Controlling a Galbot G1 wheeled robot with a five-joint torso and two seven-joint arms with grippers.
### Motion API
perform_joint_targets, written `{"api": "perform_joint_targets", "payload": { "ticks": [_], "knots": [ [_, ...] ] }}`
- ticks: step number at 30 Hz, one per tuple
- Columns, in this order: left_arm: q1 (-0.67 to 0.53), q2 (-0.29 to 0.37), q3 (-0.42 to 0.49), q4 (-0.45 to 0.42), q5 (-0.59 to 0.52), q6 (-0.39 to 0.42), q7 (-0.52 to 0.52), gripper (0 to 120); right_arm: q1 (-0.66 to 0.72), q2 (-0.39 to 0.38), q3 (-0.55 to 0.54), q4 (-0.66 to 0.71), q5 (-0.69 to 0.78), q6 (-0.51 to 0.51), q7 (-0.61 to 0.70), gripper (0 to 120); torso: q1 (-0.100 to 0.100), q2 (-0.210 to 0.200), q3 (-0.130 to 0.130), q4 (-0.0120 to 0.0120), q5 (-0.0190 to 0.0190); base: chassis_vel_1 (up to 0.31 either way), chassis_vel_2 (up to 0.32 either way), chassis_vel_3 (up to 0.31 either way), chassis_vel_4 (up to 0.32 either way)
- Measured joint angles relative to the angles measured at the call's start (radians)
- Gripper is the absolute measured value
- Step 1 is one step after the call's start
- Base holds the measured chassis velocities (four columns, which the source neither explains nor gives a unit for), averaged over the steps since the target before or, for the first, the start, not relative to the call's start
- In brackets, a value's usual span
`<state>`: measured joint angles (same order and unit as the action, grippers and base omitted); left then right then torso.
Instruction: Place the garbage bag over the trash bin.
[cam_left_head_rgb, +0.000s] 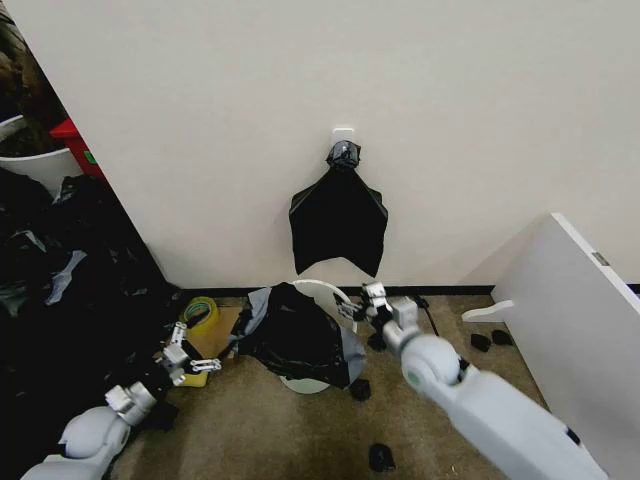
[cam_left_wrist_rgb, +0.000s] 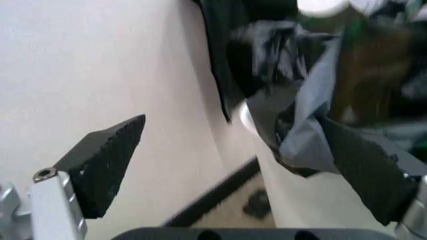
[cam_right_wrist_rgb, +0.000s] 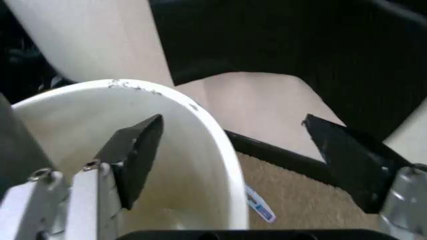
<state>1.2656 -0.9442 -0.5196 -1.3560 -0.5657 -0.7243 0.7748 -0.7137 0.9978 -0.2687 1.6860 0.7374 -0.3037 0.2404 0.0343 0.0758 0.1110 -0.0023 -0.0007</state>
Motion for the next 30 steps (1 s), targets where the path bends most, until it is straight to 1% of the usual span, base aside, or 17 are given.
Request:
{"api": "perform_joint_targets", "payload": {
  "ticks": [2,3,4,6,8,10,12,13,16,18,21,23,24,27,28,29,30],
  "knots": [
    [-0.011,-0.027,-0.043,0.008,-0.095,-0.003,0.08,100,0.068,0.025,-0.029,-0.043,0.015,-0.073,0.0,88,0.0,0.0,0.0,0.0,-0.0001,0.0,0.0,0.0,0.0],
    [-0.011,-0.027,-0.043,0.008,-0.095,-0.003,0.08,100,0.068,0.025,-0.029,-0.043,0.015,-0.073,0.0,88,0.0,0.0,0.0,0.0,-0.0001,0.0,0.0,0.0,0.0],
    [-0.013,-0.045,-0.064,0.008,-0.137,-0.003,0.115,100,0.088,0.037,-0.035,-0.061,0.024,-0.107,-0.001,88,0.0,0.0,0.0,0.0,0.0001,0.0,0.0,0.0,0.0],
    [-0.006,-0.086,-0.105,-0.004,-0.186,0.0,0.154,100,0.117,0.063,-0.038,-0.089,0.034,-0.185,-0.007,83,0.0,0.0,0.0,-0.0002,-0.0002,0.0,0.0,0.0,0.0],
    [0.0,-0.101,-0.113,-0.009,-0.192,0.0,0.159,100,0.121,0.071,-0.04,-0.095,0.036,-0.212,-0.007,80,0.0,0.0,0.0,0.0001,0.0,0.0,0.0,0.0,0.0],
    [0.009,-0.123,-0.113,-0.012,-0.178,0.0,0.162,100,0.123,0.085,-0.044,-0.101,0.037,-0.269,0.004,70,0.0,0.0,0.0,0.0,-0.0001,0.0,0.0,0.0,0.0],
    [0.008,-0.137,-0.095,-0.006,-0.153,-0.003,0.154,100,0.121,0.097,-0.047,-0.109,0.035,-0.29,0.012,62,0.0,0.0,0.0,-0.0002,0.0001,0.0,0.0,0.0,0.0],
    [0.008,-0.137,-0.095,-0.006,-0.153,-0.003,0.154,100,0.121,0.097,-0.047,-0.109,0.035,-0.29,0.012,62,0.0,0.0,0.0,-0.0002,0.0001,0.0,0.0,0.0,0.0],
    [-0.001,-0.152,-0.061,0.003,-0.101,-0.006,0.106,100,0.113,0.111,-0.048,-0.121,0.022,-0.294,0.01,48,0.0,0.0,0.0,-0.0003,0.0,0.0,0.0,0.0,0.0],
    [-0.003,-0.155,-0.055,0.005,-0.088,-0.007,0.09,100,0.111,0.113,-0.048,-0.121,0.018,-0.294,0.01,45,0.0,0.0,0.0,-0.0004,0.0,0.0,0.0,0.0,0.0],
    [-0.008,-0.162,-0.036,0.01,-0.048,-0.008,0.037,100,0.09,0.105,-0.045,-0.101,0.014,-0.292,0.03,32,0.0,0.0,0.0,0.0,0.0001,0.0,0.0,0.0,0.0],
    [-0.01,-0.163,-0.027,0.007,-0.036,-0.008,0.017,100,0.066,0.086,-0.037,-0.06,0.028,-0.289,0.071,23,0.0,0.0,0.0,0.0,0.0001,0.0,0.0,0.0,0.0],
    [-0.01,-0.163,-0.027,0.007,-0.036,-0.008,0.017,100,0.066,0.086,-0.037,-0.06,0.028,-0.289,0.071,23,0.0,0.0,0.0,0.0,0.0001,0.0,0.0,0.0,0.0],
    [-0.008,-0.165,-0.012,-0.014,-0.018,-0.008,0.015,100,0.004,0.051,-0.017,0.041,0.105,-0.293,0.19,9,0.0,0.0,0.0,-0.0005,0.0002,0.0,0.0,0.0,0.0],
    [-0.008,-0.165,-0.012,-0.014,-0.018,-0.008,0.015,100,0.004,0.051,-0.017,0.041,0.105,-0.293,0.19,9,0.0,0.0,0.0,-0.0005,0.0002,0.0,0.0,0.0,0.0],
    [-0.006,-0.167,-0.008,-0.019,-0.01,-0.008,0.017,100,-0.014,0.044,-0.012,0.069,0.126,-0.295,0.222,5,0.0,0.0,0.0,-0.0003,0.0002,0.0,0.0,0.0,0.0],
    [-0.006,-0.174,0.0,-0.026,0.01,-0.007,0.017,100,-0.066,0.033,0.007,0.134,0.165,-0.298,0.293,3,0.0,0.0,0.0,0.0002,0.0003,0.0,0.0,0.0,0.0]
  ]
}}
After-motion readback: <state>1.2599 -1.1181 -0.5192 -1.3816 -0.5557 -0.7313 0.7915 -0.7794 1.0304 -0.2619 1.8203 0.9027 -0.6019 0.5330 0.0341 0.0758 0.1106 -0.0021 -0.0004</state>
